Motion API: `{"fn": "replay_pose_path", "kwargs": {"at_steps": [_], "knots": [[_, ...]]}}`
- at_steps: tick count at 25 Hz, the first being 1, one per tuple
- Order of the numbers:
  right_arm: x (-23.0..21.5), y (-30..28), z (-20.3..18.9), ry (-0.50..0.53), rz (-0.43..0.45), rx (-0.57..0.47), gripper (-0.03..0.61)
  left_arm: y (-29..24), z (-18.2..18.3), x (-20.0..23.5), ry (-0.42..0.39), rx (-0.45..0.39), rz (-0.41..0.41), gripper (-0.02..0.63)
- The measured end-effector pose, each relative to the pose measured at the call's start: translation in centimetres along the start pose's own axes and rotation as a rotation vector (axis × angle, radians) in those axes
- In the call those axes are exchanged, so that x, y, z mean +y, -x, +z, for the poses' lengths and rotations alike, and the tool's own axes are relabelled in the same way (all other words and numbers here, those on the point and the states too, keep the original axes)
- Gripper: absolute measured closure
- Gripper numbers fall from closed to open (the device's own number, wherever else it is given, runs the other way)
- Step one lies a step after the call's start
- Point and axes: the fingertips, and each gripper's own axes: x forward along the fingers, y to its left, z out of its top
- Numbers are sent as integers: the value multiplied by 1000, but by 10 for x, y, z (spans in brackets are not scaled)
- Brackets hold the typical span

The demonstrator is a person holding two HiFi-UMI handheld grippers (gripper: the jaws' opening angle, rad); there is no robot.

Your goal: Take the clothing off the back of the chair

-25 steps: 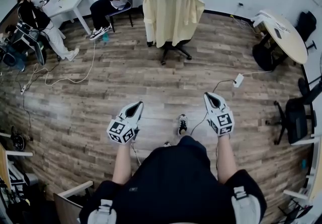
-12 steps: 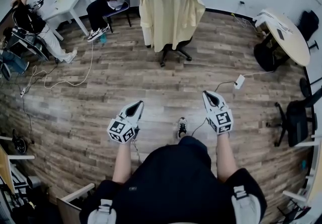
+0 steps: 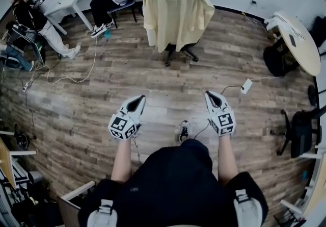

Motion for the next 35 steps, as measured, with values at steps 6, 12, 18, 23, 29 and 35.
{"fn": "replay_pose_path", "kwargs": {"at_steps": [6, 12, 18, 23, 29, 35], "knots": [[-23, -32, -16, -26, 44, 49, 584, -33, 12, 14, -12, 8, 18, 612], [-47, -58, -17, -30, 77, 48, 584, -58, 15, 24, 0, 22, 47, 612], [-74, -77, -15, -18, 105, 66, 584, -78, 21, 32, -2, 22, 84, 612], [-90, -90, -13, -3, 130, 76, 584, -88, 19, 37, 20, 26, 115, 612], [-110, -100, -12, 0, 151, 71, 584, -107, 18, 39, 39, 19, 151, 612], [-132, -105, -15, -4, 164, 62, 584, -128, 21, 28, 38, 10, 156, 612]]}}
